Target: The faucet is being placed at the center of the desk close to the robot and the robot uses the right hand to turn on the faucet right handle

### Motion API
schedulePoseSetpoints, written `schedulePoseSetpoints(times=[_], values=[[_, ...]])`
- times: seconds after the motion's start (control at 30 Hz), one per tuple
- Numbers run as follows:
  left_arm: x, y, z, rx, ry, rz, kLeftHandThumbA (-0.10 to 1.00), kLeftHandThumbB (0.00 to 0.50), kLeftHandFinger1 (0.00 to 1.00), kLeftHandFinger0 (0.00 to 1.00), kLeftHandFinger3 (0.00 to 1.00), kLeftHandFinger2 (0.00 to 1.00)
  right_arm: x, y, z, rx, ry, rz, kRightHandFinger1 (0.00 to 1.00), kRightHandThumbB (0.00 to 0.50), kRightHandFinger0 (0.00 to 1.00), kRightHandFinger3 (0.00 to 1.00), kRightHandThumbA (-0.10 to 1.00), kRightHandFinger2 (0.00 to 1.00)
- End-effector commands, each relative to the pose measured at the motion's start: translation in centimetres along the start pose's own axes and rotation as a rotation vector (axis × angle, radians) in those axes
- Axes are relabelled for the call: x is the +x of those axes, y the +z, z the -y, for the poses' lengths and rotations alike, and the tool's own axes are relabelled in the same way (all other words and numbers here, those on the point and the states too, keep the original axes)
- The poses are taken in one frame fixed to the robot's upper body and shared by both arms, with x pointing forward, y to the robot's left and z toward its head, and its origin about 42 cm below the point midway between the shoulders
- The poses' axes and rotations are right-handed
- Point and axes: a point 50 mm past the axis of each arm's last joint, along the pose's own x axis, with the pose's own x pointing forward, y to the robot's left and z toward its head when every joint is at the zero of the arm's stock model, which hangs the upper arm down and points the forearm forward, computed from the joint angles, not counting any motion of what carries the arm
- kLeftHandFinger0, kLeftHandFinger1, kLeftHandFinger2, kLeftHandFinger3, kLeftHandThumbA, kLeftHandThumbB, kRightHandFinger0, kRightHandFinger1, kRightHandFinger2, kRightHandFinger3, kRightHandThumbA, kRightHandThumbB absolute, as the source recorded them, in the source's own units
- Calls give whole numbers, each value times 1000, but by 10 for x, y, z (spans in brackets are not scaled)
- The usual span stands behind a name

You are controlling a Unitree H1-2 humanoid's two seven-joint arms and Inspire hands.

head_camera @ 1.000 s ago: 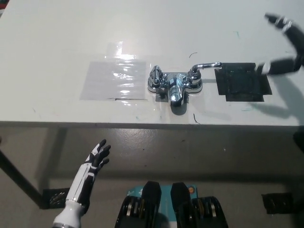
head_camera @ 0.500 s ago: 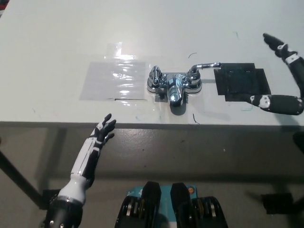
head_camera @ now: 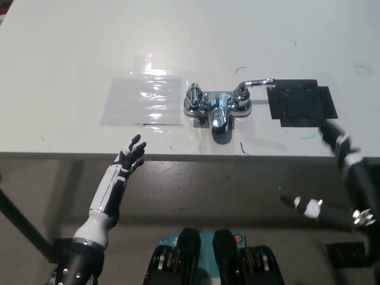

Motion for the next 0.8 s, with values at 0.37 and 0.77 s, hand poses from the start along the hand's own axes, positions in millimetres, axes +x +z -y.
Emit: schedulePoseSetpoints(times=[0.37,0.77], values=[[-41,1,-6,-13,-16,-19,1000,116,1000,1000,1000,1000,-59,-108,-38,252,-200,-78,1000,87,1000,1000,992,1000],[-55,-9,-10,-22,-3,-40,1000,138,1000,1000,1000,1000,-67,-115,-47,261,-176,-118,1000,138,1000,1000,882,1000]])
